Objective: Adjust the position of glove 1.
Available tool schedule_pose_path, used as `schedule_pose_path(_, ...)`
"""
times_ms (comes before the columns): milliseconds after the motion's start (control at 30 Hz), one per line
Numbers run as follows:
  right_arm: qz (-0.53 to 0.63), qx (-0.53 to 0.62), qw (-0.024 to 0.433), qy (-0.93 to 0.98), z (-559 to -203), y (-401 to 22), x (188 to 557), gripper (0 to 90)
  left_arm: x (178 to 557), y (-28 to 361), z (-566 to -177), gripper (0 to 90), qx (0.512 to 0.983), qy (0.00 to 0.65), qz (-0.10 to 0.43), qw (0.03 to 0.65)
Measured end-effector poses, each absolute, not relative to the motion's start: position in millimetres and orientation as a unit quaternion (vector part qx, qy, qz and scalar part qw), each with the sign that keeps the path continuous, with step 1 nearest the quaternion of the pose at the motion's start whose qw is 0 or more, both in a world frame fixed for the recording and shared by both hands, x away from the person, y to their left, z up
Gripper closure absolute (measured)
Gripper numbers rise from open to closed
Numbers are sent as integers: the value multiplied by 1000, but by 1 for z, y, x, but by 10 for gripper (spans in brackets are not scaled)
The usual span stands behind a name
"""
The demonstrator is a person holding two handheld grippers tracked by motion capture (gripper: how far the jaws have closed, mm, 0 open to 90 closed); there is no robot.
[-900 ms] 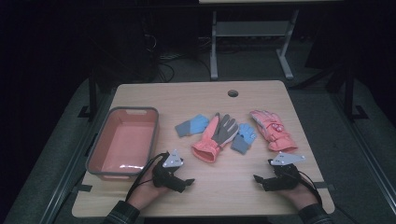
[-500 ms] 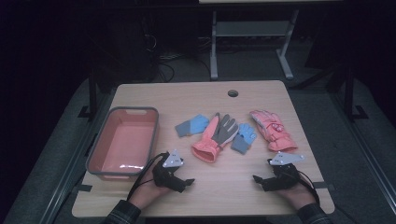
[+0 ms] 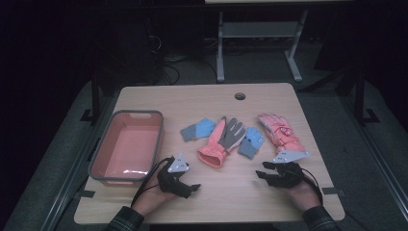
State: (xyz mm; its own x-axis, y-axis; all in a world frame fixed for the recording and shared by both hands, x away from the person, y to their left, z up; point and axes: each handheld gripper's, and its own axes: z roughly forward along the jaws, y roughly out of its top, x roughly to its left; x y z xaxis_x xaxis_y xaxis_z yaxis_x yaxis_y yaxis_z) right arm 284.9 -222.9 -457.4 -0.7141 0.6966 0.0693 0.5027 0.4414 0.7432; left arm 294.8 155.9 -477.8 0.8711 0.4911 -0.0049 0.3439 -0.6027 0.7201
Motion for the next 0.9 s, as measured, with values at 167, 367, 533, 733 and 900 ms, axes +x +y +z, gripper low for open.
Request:
schedule_pose_path(167,396,356,113,839,-453,-218,298,807,295,156,-477,114,891,234,98,378)
schedule_pose_path(367,384,356,113,844,-452,-208,312,900,295,156,-477,114,891,233,98,378)
schedule_pose_path(533,380,355,117,846,-452,-201,319,900,295,156,-477,114,891,233,98,377)
schedule_pose_path(733,371,369,126,843,-453,-192,336,900,294,157,-477,114,892,235,99,374)
schedule_pose_path(900,370,368,138,842,-455,-185,347,900,293,157,-477,114,891,237,98,374)
